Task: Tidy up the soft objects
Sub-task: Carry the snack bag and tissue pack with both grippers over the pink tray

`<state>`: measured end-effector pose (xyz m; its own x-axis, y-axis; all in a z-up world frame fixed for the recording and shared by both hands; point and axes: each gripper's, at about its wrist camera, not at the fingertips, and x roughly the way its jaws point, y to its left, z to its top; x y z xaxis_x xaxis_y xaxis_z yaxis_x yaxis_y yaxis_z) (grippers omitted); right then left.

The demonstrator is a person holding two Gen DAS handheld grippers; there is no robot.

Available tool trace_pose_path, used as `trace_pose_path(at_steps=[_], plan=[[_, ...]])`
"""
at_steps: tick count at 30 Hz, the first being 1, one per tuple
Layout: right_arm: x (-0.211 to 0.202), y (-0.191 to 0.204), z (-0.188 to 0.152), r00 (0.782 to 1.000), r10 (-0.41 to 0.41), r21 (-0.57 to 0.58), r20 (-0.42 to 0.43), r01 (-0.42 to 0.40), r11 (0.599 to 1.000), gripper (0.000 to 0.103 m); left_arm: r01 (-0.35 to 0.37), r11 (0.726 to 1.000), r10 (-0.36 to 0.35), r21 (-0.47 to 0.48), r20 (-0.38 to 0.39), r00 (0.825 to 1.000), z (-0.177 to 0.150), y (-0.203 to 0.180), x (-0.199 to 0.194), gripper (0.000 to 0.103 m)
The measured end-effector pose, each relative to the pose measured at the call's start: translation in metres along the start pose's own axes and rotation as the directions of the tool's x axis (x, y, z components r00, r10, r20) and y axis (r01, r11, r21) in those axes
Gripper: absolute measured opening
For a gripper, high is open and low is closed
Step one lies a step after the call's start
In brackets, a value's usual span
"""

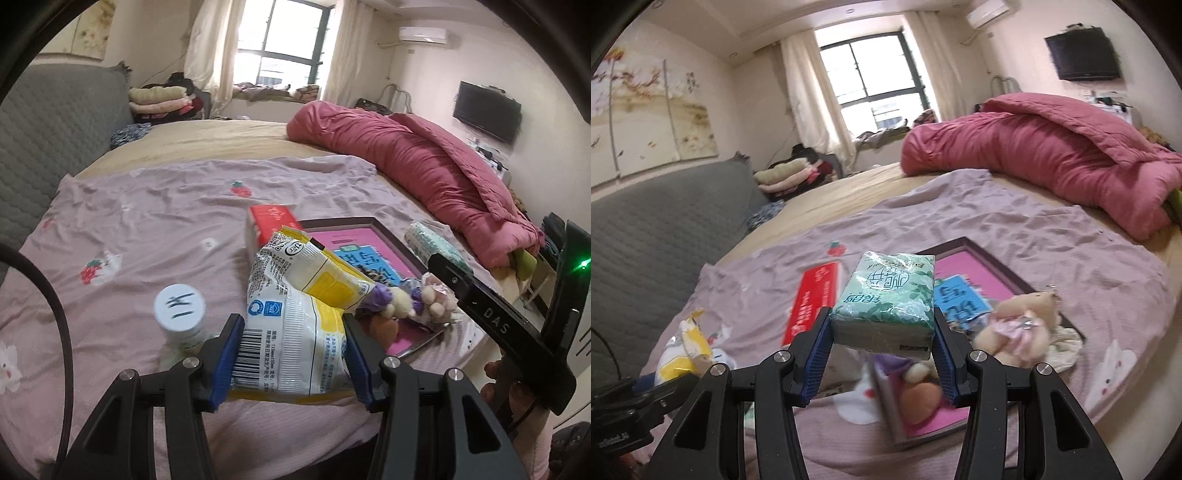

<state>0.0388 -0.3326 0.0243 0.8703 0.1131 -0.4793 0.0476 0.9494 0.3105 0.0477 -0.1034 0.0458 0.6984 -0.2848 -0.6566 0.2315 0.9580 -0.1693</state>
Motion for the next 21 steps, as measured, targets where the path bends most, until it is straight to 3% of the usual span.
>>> trace_pose_path(at_steps=[13,21], plan=[[-0.007,-0.052,0.006,0.997,-0.072,0.101,0.023,0.070,0.992,0.052,0.042,0.995,-0.040,0.087,-0.019,0.999,-0.002,-0.041,0.008,0.053],[-0.006,-0.072,0.005,0.995,-0.101,0.141,0.010,0.099,0.985,0.052,0.107,0.986,-0.096,0.129,-0.087,0.992,-0.014,-0.069,0.026,0.053]])
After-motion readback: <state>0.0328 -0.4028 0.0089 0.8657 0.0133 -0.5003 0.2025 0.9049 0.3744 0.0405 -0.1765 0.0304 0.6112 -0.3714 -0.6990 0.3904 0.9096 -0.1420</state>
